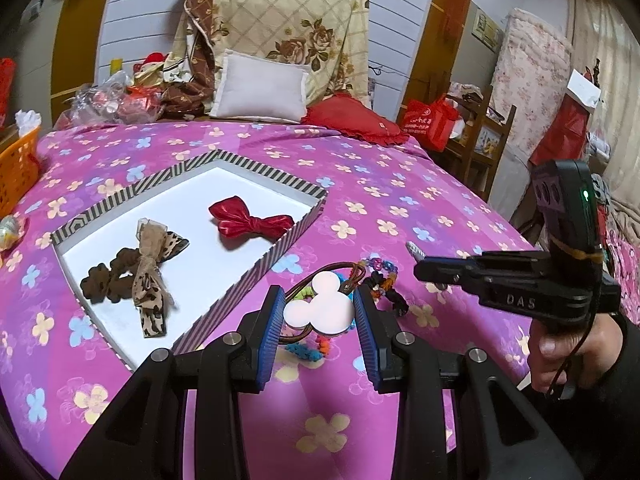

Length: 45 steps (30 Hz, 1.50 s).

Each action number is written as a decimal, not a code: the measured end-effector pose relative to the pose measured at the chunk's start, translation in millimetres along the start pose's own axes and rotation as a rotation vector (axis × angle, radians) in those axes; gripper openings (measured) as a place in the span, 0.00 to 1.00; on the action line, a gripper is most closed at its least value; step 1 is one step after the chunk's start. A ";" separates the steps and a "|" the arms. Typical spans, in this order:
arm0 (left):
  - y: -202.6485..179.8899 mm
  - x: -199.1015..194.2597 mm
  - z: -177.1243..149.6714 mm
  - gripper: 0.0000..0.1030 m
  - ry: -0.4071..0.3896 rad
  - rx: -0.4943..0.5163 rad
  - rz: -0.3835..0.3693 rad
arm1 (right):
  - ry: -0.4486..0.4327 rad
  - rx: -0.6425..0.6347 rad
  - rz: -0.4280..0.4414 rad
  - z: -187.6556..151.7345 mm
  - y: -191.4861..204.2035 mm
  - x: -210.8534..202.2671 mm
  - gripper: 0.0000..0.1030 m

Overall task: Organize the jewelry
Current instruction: 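Carry the hair tie and silver bangle into the white tray with both tools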

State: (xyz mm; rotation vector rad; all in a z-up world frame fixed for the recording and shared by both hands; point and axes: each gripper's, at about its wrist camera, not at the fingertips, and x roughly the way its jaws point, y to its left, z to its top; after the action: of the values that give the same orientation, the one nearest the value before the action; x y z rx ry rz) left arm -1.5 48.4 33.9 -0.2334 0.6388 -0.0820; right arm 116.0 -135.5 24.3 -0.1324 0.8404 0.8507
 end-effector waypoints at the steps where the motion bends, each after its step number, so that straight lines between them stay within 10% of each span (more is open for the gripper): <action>1: 1.0 0.0 0.5 0.13 -0.001 -0.003 0.002 | 0.001 -0.001 0.002 4.1 0.1 1.5 0.08; 14: 32.5 -0.2 13.6 0.13 -0.047 -0.092 0.105 | -0.012 -0.005 -0.025 73.5 -14.5 41.0 0.08; 29: 112.3 65.3 39.6 0.13 0.064 -0.261 0.330 | -0.050 0.006 0.106 94.5 19.7 97.7 0.08; 45: 120.7 66.2 32.9 0.13 0.101 -0.296 0.371 | -0.025 0.026 0.182 90.8 41.0 156.4 0.08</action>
State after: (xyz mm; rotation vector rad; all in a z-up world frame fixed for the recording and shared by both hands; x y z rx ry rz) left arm 71.7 162.0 -8.1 -0.3935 0.7850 0.3617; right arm 199.0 25.6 -14.9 -0.0222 0.8490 1.0092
